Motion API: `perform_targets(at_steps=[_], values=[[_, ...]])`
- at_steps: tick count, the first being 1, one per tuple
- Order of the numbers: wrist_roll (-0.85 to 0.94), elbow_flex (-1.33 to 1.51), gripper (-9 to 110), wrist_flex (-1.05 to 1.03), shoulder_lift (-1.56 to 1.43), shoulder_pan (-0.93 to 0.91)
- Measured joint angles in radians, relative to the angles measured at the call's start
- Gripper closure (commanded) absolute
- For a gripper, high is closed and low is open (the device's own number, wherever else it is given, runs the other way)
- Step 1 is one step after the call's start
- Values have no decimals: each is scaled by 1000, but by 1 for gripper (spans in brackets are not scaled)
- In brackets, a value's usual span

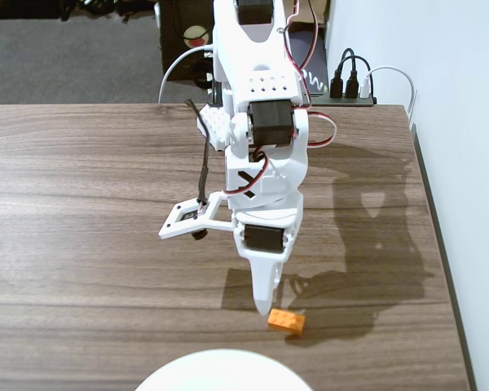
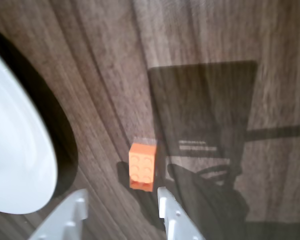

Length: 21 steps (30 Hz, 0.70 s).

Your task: Grasp a lego block and put it on the plate.

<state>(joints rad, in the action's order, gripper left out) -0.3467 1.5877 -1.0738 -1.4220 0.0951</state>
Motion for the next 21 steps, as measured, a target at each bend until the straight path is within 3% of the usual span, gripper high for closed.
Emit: perform_targets(at_steps=[21], values=[[63,21,81,115,77,31]])
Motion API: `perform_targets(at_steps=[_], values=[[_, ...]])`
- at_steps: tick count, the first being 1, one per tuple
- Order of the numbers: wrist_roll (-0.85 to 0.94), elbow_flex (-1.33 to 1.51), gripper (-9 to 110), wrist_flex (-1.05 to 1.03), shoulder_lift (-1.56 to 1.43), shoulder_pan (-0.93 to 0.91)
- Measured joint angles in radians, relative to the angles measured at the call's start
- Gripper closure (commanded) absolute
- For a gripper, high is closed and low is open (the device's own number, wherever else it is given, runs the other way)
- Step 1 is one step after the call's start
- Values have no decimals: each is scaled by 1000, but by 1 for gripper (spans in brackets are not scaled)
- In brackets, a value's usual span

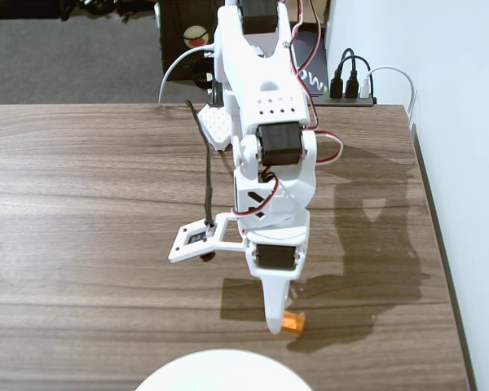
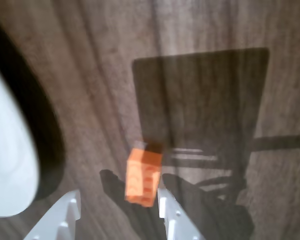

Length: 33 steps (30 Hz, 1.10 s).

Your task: Grasp a lego block and put it on the plate.

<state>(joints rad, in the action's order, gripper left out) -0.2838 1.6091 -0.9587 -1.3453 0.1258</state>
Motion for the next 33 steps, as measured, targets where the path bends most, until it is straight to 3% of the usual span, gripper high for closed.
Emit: perform_targets(at_steps=[33], values=[[71,52,81,74,25,29]])
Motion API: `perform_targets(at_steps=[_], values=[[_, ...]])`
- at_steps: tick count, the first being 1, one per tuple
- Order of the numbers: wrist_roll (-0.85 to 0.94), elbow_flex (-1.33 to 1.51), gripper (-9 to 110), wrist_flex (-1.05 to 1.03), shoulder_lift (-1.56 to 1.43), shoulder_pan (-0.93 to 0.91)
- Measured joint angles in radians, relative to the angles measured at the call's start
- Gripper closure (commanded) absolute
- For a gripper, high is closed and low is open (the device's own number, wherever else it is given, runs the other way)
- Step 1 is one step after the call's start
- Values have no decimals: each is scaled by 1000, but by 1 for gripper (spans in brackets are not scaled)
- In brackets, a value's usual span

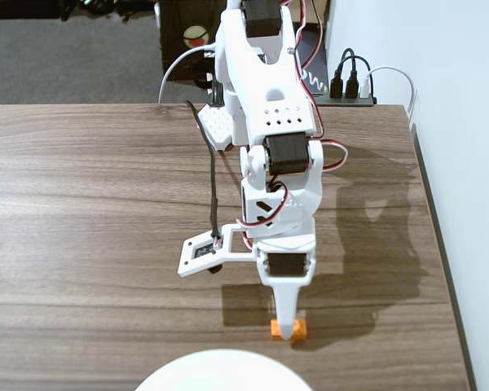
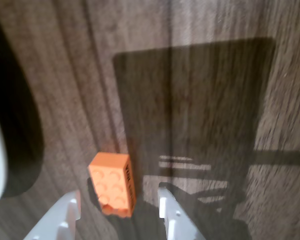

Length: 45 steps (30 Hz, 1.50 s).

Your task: Grasp a lego block and put it on the plate.

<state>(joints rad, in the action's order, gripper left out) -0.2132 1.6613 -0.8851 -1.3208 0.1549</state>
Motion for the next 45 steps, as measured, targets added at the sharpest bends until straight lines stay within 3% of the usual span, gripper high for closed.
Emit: perform_targets(at_steps=[13,20,27,45], values=[[49,-31,81,0,29,2],[103,-80,70,-23,44,-6],[127,-95,69,-48,67,-5],[121,-417,69,-334,218,8]])
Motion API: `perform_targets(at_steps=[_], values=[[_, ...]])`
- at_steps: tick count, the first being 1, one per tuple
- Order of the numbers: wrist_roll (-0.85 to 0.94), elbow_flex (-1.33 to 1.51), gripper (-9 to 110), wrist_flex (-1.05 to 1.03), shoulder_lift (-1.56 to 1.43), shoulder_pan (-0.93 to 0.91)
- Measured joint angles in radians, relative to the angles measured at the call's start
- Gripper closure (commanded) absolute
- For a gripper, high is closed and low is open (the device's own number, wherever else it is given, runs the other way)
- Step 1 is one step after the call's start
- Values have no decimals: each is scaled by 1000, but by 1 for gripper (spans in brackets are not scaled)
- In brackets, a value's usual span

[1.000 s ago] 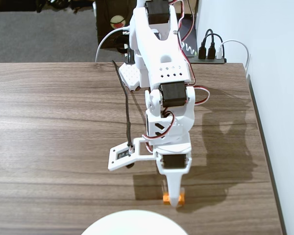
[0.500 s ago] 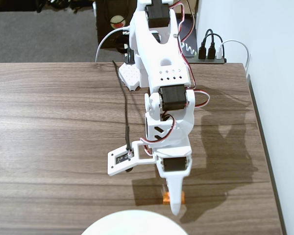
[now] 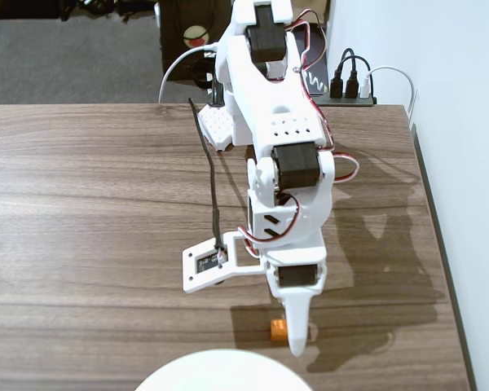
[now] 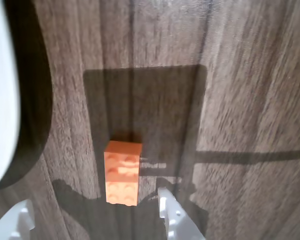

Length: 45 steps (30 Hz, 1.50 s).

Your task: Grasp a lego block and put it on the plate.

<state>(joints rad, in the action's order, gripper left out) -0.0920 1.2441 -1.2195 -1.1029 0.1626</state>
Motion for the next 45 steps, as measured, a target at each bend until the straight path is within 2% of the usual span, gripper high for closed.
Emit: perform_targets(at_steps=[19,33,45], values=[[-17,-110,70,-32,117,0],[-17,-114,85,-32,121,0],[-17,-114,94,-32,123,0]])
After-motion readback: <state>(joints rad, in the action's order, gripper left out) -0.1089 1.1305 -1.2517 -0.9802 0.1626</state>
